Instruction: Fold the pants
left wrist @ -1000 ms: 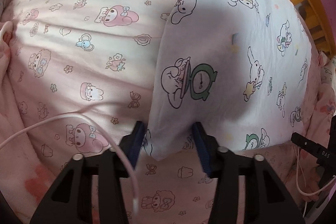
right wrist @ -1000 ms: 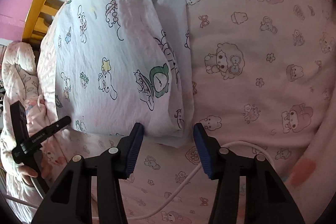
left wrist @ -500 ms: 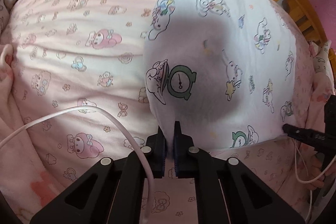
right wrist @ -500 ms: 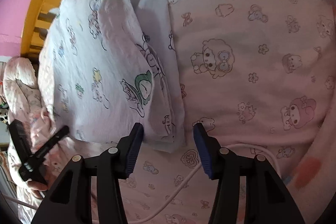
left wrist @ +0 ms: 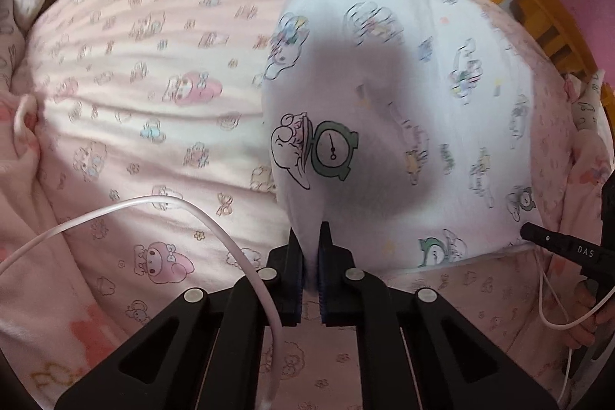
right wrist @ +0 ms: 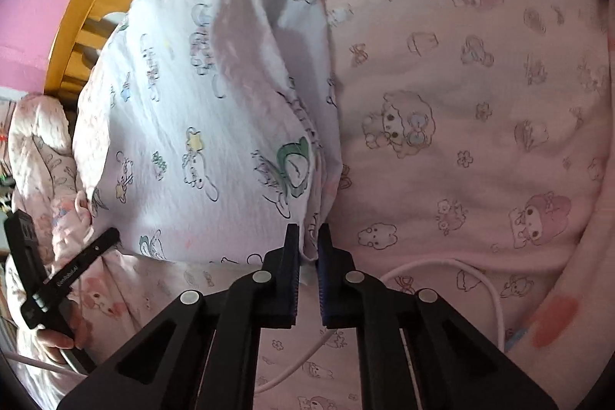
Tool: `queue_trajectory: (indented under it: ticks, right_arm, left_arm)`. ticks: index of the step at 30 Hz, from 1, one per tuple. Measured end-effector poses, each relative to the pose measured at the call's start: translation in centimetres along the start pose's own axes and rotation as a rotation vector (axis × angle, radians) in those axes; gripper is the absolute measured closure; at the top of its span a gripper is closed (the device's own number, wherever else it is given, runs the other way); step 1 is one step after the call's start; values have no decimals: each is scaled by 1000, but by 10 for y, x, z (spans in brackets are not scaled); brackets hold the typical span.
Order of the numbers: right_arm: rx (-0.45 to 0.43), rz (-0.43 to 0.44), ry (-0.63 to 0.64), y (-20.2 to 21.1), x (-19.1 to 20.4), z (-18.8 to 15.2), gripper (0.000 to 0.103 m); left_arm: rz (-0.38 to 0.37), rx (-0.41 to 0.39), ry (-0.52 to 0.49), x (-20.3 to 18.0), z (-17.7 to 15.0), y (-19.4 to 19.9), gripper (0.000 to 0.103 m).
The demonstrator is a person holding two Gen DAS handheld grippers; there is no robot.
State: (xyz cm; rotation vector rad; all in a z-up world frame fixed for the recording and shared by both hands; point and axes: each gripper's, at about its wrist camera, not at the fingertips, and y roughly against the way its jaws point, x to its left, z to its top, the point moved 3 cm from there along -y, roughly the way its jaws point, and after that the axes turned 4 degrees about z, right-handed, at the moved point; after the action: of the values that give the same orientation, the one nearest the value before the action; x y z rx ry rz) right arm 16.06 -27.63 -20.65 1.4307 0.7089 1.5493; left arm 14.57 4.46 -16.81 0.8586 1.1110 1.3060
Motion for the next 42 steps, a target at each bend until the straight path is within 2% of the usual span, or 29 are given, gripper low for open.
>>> queue_trajectory:
  ticks: [4,7,10,14,17,20,21,22,23,24,25,28,30,33,34,37,39,42]
  right_arm:
    - [-62,25,25,25,15,10,96]
    - [-120,33,22,43,18,34,96]
    - [-191,-1,39,61,23,63,96]
    - [-244,-32,73,76,31,89,96]
    - [-198,-32,82,77,26,92,96]
    - [-93,20,67,60,20,68,95]
    - [-57,16,65,51,18,59,92]
    - [-21,1,60,40,14,48,81]
    - [6,-11,54,30,10,39,60]
    - [19,-17,43,23,7,34,49]
    - [33,-21,14,16,3,29,49]
    - [68,19,-40,0,-3,28,49]
    - [82,7,-51,-7,-4,29,49]
    - [160,62,-78,-28,-11,24,49]
    - [181,78,-107,-35,-15,21,49]
    - [173,62,-84,-34,-13,21,50]
    - [168,4,-60,-35,-10,17,69]
    - [149,-21,-20,-33,-5,15,87]
  left_arm:
    - [-24,-62,-11,-8,16,29,98]
    - [-25,-96,-25,-8,42,45,99]
    - [-31,-128,-21,-8,68,51,99]
    - [-16,-151,-40,-16,94,50,99]
    - [1,-142,-67,-23,90,49,99]
    - [14,-102,-68,-17,75,39,99]
    - [21,-82,-59,-13,67,34,99]
    - [27,-64,-44,-8,60,29,99]
    - [32,-44,-24,-2,52,24,99]
    - [33,-21,-4,4,45,19,99]
    - [35,-2,12,9,40,15,99]
    - [40,32,37,19,27,7,99]
    - [42,38,42,22,23,4,99]
    - [26,41,63,26,20,0,98]
    - [22,47,66,27,19,-3,97]
    - [24,73,83,29,18,-11,88]
    - [18,79,95,34,21,-13,82]
    - [3,65,129,42,30,-11,64]
